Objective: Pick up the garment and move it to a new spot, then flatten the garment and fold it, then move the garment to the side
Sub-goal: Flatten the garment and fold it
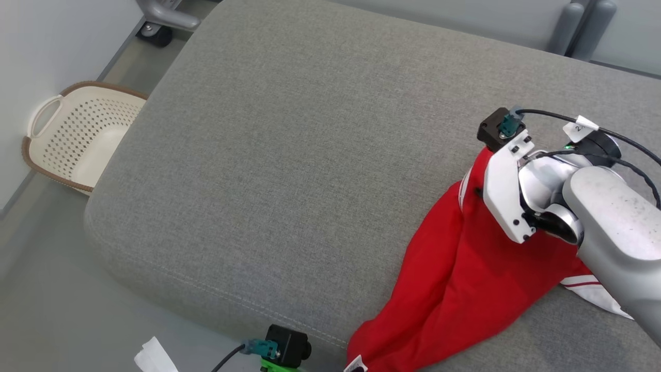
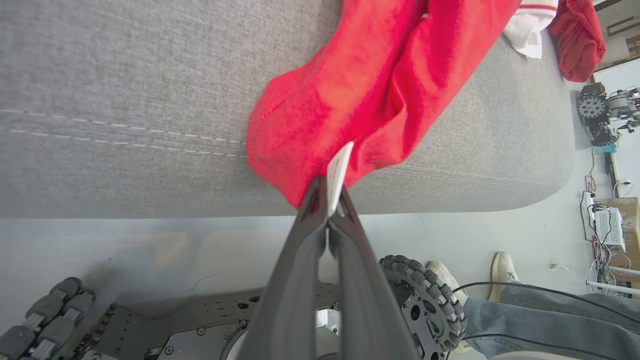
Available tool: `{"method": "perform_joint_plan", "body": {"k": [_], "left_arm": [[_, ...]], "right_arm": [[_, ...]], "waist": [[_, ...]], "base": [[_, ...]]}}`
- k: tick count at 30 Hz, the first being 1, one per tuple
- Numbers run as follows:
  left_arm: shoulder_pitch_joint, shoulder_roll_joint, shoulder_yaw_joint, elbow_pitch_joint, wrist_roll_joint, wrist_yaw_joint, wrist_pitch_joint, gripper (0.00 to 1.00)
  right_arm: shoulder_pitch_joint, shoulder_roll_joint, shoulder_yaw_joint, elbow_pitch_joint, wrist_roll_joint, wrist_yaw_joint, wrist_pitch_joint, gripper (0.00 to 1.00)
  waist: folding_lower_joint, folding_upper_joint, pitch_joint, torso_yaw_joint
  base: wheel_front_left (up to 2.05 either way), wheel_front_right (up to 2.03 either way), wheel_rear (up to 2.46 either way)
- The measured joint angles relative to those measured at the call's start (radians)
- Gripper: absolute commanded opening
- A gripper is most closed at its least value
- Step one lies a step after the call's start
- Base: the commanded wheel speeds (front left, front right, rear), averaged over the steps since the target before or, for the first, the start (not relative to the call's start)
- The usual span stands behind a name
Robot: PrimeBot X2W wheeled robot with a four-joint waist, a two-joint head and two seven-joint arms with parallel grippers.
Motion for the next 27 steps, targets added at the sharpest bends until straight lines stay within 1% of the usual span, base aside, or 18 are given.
{"method": "perform_joint_plan", "body": {"k": [3, 6, 8, 14, 19, 20, 22, 24, 25, 27], "left_arm": [[0.000, -0.003, 0.010, 0.021, -0.003, -0.008, -0.012, 0.00], [0.000, 0.000, 0.034, 0.032, -0.011, -0.008, -0.032, 0.00], [0.000, 0.006, 0.044, 0.040, -0.016, -0.008, -0.040, 0.00], [0.004, 0.026, 0.077, 0.053, -0.019, -0.007, -0.069, 0.00], [0.006, 0.029, 0.093, 0.066, -0.020, -0.006, -0.087, 0.00], [0.006, 0.029, 0.093, 0.066, -0.020, -0.006, -0.087, 0.00], [0.007, 0.029, 0.101, 0.069, -0.020, -0.005, -0.099, 0.00], [0.008, 0.032, 0.107, 0.072, -0.020, -0.001, -0.108, 0.00], [0.009, 0.035, 0.112, 0.073, -0.020, 0.001, -0.113, 0.00], [0.009, 0.043, 0.122, 0.076, -0.019, 0.006, -0.127, 0.00]], "right_arm": [[0.001, -0.002, -0.024, 0.036, 0.033, 0.001, -0.008, 0.00], [-0.003, 0.008, -0.027, 0.030, 0.048, 0.004, -0.028, 0.00], [-0.013, 0.016, -0.028, 0.022, 0.057, 0.005, -0.041, 0.00], [-0.046, -0.001, -0.030, -0.026, 0.060, 0.006, -0.098, 0.00], [-0.041, -0.042, -0.050, -0.105, 0.069, 0.006, -0.186, 0.00], [-0.041, -0.042, -0.050, -0.105, 0.069, 0.006, -0.186, 0.00], [-0.016, -0.069, -0.069, -0.137, 0.073, 0.006, -0.221, 0.00], [0.041, -0.098, -0.097, -0.160, 0.082, 0.005, -0.254, 0.00], [0.080, -0.114, -0.111, -0.168, 0.090, -0.002, -0.267, 0.00], [0.168, -0.141, -0.140, -0.175, 0.105, -0.044, -0.291, 0.00]], "waist": [[0.0000, 0.0000, 0.007, 0.015], [0.0000, 0.0000, 0.004, 0.008], [0.0000, 0.0000, 0.002, -0.005], [0.0000, 0.0000, -0.006, -0.064], [0.0000, 0.0000, -0.009, -0.122], [0.0000, 0.0000, -0.009, -0.122], [0.0000, 0.0000, -0.011, -0.145], [0.0000, 0.0000, -0.012, -0.169], [0.0000, 0.0000, -0.013, -0.182], [0.0000, 0.0000, -0.015, -0.207]], "base": [[0.00, 0.00, 0.00], [0.00, 0.00, 0.00], [0.00, 0.00, 0.00], [0.00, 0.00, 0.00], [0.00, 0.00, 0.00], [0.00, 0.00, 0.00], [0.00, 0.00, 0.00], [0.00, 0.00, 0.00], [0.00, 0.00, 0.00], [0.00, 0.00, 0.00]]}}
